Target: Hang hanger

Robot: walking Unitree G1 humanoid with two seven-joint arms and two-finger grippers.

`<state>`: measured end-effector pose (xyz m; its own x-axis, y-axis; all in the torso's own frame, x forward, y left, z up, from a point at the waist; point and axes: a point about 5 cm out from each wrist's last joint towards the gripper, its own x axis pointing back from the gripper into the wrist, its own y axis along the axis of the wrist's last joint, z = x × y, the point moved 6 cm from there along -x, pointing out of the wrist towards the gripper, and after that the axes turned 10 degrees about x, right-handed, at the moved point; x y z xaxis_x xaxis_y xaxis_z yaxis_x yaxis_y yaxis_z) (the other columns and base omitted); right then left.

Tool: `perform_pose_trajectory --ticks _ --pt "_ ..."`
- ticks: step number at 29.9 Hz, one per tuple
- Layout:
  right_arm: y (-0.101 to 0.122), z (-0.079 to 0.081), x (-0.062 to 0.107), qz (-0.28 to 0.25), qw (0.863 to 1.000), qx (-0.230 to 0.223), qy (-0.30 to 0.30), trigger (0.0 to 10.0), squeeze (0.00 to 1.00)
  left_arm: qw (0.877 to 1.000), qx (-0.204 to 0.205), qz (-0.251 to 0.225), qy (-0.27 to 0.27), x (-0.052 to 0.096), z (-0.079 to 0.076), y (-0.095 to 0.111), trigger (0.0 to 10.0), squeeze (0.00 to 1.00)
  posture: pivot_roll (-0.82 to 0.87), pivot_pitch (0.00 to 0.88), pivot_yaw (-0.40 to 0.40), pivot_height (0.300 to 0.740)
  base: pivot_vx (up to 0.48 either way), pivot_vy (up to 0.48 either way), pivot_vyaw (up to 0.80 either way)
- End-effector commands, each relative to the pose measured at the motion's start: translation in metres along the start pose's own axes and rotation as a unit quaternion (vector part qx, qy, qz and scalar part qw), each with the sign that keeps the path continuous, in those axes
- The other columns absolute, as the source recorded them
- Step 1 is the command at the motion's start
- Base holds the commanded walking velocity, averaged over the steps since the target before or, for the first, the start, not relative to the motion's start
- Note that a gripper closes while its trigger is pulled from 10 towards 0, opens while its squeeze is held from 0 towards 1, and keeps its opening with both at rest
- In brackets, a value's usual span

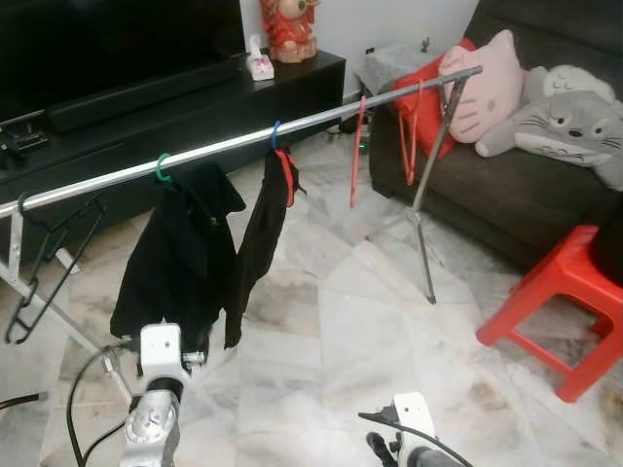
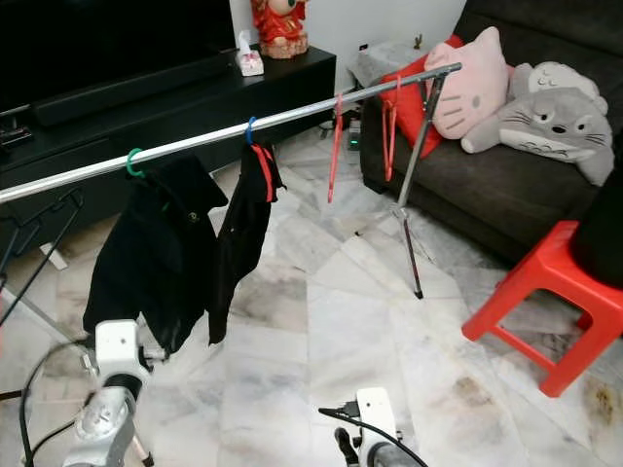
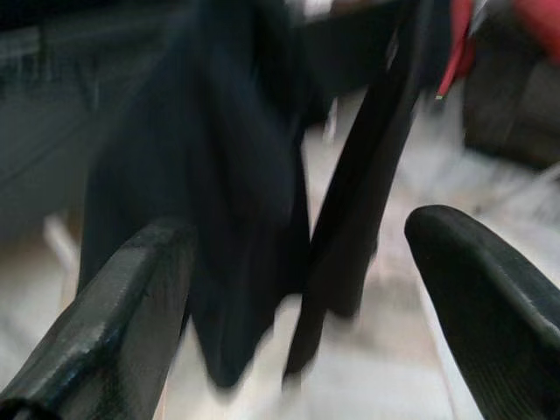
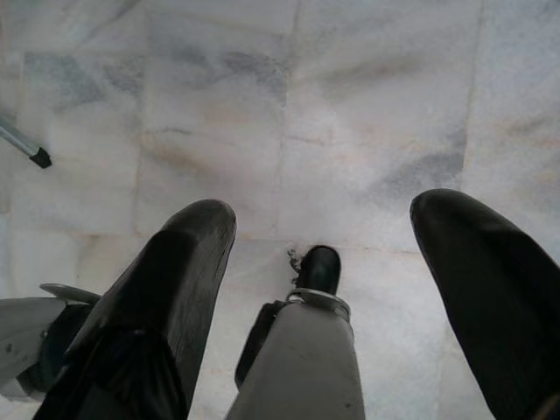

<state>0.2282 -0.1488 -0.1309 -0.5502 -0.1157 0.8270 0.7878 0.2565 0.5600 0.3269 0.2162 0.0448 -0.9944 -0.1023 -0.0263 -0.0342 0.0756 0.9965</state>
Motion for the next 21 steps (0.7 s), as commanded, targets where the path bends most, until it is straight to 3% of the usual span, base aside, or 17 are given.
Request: perform_pose_trajectory --ticks 1,7,12,15,21 --pt "0.001 0.002 0.000 0.000 1.000 0.001 0.001 10.0 0.00 0.999 -0.028 -0.016 -0.036 0.008 -0.014 0.009 10.0 0.00 -0.06 0.000 0.042 0.732 0.000 0.000 0.00" --pt "0.001 0.001 0.000 -0.001 1.000 0.000 0.000 10.0 0.00 0.999 -0.022 -0.032 -0.033 0.022 -0.016 0.022 10.0 0.00 -0.06 0.000 0.046 0.732 0.000 0.000 0.00" --pt "0.000 0.001 0.000 0.003 1.000 0.007 0.000 10.0 0.00 0.999 0.009 -0.033 -0.022 0.027 -0.022 0.031 10.0 0.00 -0.05 0.000 0.038 0.732 0.000 0.000 0.00" --pt "0.001 0.001 0.000 0.001 1.000 0.008 0.001 10.0 0.00 0.999 0.017 -0.037 -0.030 0.022 -0.031 0.037 10.0 0.00 -0.05 0.000 0.039 0.732 0.000 0.000 0.00" --pt "0.002 0.001 0.000 -0.002 1.000 0.007 0.001 10.0 0.00 0.999 0.024 -0.037 -0.028 0.016 -0.032 0.045 10.0 0.00 -0.05 0.000 0.035 0.732 0.000 0.000 0.00"
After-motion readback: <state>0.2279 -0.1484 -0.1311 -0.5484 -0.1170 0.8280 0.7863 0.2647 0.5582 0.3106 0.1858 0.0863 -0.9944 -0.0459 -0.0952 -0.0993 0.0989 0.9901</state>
